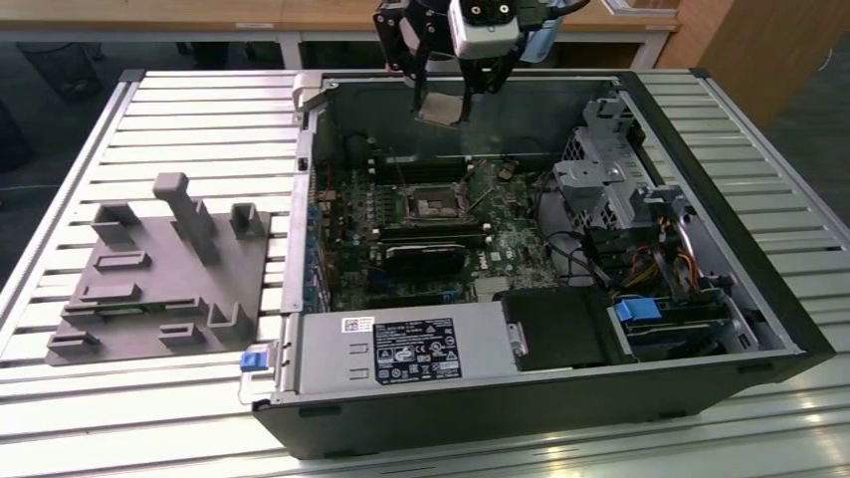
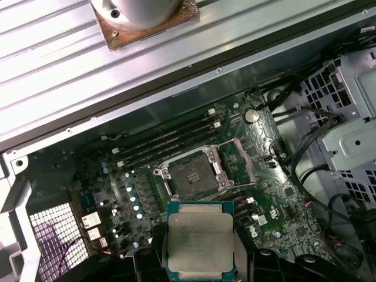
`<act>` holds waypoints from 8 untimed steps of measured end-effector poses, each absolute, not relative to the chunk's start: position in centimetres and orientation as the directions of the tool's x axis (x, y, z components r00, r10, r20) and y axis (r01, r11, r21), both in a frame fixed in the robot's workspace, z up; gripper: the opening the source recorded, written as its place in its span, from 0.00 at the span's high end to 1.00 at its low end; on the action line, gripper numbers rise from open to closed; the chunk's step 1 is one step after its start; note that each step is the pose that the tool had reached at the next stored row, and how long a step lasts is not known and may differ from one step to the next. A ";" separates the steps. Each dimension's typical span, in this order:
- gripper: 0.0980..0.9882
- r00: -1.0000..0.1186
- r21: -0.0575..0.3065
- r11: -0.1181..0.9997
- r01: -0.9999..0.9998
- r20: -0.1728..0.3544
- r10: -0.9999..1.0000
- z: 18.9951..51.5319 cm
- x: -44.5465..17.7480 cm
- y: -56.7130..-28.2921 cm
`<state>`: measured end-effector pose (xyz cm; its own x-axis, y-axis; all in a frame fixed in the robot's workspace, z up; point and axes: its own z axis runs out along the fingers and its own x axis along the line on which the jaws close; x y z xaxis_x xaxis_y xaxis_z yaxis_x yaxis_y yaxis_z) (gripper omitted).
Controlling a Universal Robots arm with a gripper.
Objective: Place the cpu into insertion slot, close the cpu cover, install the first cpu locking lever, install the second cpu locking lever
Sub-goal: 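Place the cpu into insertion slot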
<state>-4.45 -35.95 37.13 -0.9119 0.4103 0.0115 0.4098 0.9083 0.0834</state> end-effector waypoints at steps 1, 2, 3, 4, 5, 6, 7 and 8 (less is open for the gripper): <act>0.51 -0.907 0.082 0.904 0.419 0.011 0.420 37.1 -4.5 -35.9; 0.51 -0.903 0.081 0.899 0.430 0.010 0.430 37.1 -4.4 -35.9; 0.51 -0.898 0.080 0.895 0.439 0.010 0.440 37.1 -4.4 -36.0; 0.51 -0.894 0.079 0.891 0.448 0.009 0.449 37.1 -4.4 -35.9; 0.51 -0.889 0.078 0.886 0.457 0.009 0.458 37.0 -4.4 -35.9; 0.51 -0.885 0.078 0.882 0.465 0.009 0.466 37.0 -4.4 -35.9; 0.51 -0.881 0.078 0.878 0.473 0.009 0.474 37.0 -4.4 -35.9; 0.51 -0.877 0.078 0.874 0.479 0.009 0.480 37.0 -4.4 -35.9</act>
<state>-4.45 -35.95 37.00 -0.8772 0.4801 0.0088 0.4793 0.8742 0.0777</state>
